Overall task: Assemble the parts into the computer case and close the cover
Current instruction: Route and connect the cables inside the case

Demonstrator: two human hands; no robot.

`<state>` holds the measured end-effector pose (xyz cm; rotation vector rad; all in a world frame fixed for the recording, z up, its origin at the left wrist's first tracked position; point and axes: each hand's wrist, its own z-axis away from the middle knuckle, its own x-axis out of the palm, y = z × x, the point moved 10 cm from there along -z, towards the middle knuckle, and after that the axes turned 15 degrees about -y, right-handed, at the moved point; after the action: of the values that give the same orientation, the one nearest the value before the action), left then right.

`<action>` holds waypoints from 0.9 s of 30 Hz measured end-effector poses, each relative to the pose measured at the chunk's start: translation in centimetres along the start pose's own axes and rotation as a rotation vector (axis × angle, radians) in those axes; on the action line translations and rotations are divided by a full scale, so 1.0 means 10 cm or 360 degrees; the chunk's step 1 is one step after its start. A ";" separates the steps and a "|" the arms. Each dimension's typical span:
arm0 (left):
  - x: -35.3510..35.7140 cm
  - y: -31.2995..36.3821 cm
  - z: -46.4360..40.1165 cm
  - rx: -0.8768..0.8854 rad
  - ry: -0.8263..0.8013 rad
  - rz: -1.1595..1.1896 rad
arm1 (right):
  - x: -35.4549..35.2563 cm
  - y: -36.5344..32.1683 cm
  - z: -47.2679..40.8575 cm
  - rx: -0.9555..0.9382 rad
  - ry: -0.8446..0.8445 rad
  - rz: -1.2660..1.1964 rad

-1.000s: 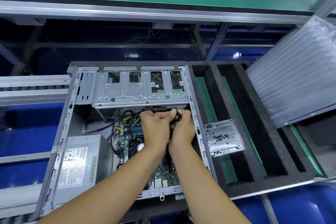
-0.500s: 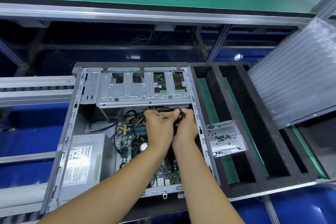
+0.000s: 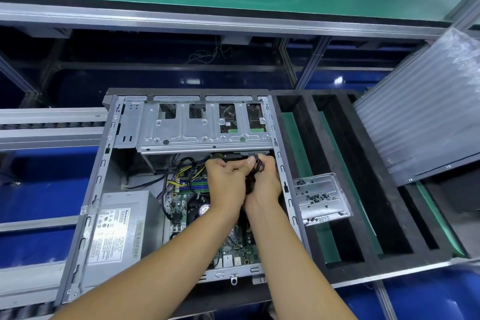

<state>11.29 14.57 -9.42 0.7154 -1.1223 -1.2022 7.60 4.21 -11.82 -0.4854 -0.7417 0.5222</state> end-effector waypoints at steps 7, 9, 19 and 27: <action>-0.01 -0.01 -0.02 0.0004 -0.0012 0.0084 | 0.09 0.00 0.03 -0.0064 -0.0080 -0.0199; -0.01 -0.01 -0.02 -0.0001 -0.0014 0.0074 | 0.08 -0.01 0.02 -0.0094 -0.0073 -0.0206; 0.00 -0.04 -0.01 -0.0046 -0.0004 0.0150 | 0.03 -0.03 -0.02 -0.0162 -0.0098 -0.0308; -0.02 0.11 0.04 0.0042 0.0020 -0.0070 | 0.04 -0.05 -0.07 -0.0048 -0.0203 -0.0167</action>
<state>11.29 15.06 -8.38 0.7704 -1.1190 -1.2202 8.51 3.94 -11.77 -0.4414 -0.8931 0.4472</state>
